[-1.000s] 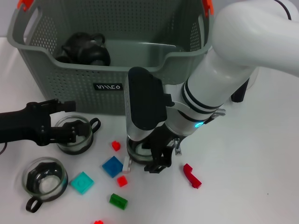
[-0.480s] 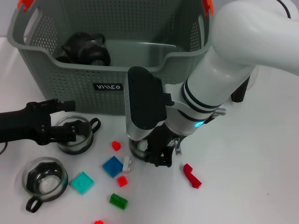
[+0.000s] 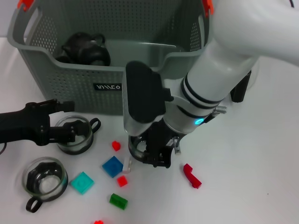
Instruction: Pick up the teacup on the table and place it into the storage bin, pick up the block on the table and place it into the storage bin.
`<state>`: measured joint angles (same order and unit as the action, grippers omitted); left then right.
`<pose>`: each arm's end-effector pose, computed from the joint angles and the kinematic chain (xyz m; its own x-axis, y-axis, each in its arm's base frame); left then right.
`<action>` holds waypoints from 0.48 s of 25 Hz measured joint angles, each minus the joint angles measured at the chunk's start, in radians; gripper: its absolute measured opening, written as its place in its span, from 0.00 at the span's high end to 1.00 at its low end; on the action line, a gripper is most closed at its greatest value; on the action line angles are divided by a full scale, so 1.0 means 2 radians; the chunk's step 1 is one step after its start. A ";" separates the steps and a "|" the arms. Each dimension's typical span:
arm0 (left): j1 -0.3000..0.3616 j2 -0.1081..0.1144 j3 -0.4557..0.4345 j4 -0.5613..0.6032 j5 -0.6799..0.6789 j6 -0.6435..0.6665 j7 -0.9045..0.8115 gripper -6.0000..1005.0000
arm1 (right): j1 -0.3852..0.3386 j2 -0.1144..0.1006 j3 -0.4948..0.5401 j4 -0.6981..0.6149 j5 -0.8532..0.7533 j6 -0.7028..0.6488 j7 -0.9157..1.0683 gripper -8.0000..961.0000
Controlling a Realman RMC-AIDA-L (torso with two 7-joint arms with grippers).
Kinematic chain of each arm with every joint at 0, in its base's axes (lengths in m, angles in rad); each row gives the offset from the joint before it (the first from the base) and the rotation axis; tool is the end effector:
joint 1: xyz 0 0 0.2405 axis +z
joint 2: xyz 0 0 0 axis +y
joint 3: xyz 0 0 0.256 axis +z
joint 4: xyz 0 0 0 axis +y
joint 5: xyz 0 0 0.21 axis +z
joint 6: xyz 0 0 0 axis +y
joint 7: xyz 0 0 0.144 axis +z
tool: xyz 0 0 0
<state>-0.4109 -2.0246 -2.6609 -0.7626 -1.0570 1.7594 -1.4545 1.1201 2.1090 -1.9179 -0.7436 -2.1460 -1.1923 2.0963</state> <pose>-0.3061 0.2909 0.0587 0.7246 0.4178 0.5482 0.5743 -0.8057 -0.1451 0.0825 0.3518 -0.1423 0.9030 0.1173 0.4133 0.1025 -0.9930 0.0579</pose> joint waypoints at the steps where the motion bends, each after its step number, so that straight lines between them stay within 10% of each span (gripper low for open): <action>1: 0.000 0.000 0.000 0.000 0.000 0.000 0.000 0.08 | -0.001 -0.002 0.010 -0.010 -0.001 -0.013 0.008 0.94; 12: 0.001 0.001 0.000 0.002 0.000 -0.009 0.001 0.08 | 0.001 -0.005 0.185 -0.144 -0.069 -0.191 0.168 0.94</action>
<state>-0.4087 -2.0232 -2.6615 -0.7588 -1.0570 1.7423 -1.4527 1.1218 2.0994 -1.5473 -1.0311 -2.2848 -1.5751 2.4329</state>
